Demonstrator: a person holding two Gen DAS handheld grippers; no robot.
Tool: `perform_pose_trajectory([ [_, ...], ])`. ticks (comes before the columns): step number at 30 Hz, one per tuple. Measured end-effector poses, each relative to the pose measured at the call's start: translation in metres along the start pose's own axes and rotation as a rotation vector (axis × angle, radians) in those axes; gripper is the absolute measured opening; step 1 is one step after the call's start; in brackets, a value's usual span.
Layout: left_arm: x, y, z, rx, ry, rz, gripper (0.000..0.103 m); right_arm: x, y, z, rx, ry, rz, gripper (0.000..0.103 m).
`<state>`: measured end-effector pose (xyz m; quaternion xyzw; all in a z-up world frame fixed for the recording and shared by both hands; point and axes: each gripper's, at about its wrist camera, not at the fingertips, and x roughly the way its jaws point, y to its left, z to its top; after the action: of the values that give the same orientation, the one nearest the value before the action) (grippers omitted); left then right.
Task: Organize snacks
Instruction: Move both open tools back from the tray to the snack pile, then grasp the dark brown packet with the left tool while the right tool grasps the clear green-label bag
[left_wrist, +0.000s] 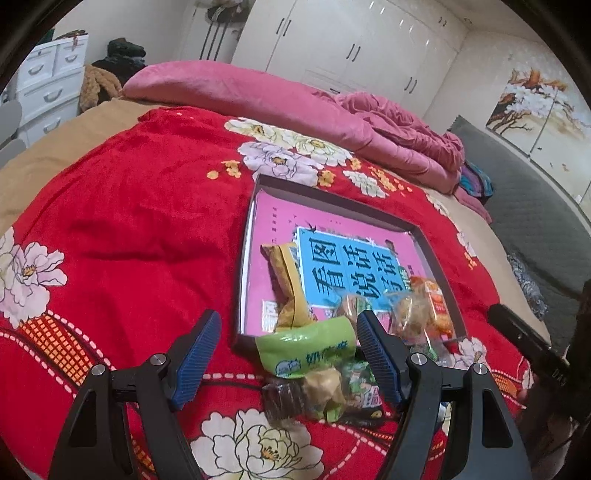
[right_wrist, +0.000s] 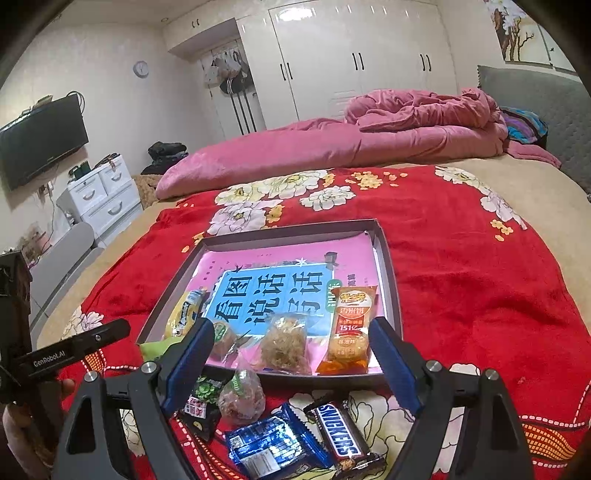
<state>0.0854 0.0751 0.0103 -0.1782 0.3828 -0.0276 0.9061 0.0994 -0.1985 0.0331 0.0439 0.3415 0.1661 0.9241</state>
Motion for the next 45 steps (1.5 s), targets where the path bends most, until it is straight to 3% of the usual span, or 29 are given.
perform_pose_trajectory([
  [24, 0.014, 0.004, -0.023, 0.015, 0.157, 0.078, 0.077, 0.013, 0.016, -0.008, -0.016, 0.178, 0.022, 0.085],
  [30, 0.016, 0.005, -0.027, 0.027, 0.176, 0.111, 0.077, 0.011, 0.018, -0.016, -0.023, 0.154, 0.045, 0.085],
  [38, 0.019, 0.009, -0.036, 0.003, 0.219, 0.122, 0.077, 0.019, 0.026, -0.034, -0.049, 0.197, 0.057, 0.085],
  [45, 0.024, 0.005, -0.042, 0.045, 0.243, 0.158, 0.077, 0.025, 0.036, -0.041, -0.1, 0.209, 0.061, 0.085],
])
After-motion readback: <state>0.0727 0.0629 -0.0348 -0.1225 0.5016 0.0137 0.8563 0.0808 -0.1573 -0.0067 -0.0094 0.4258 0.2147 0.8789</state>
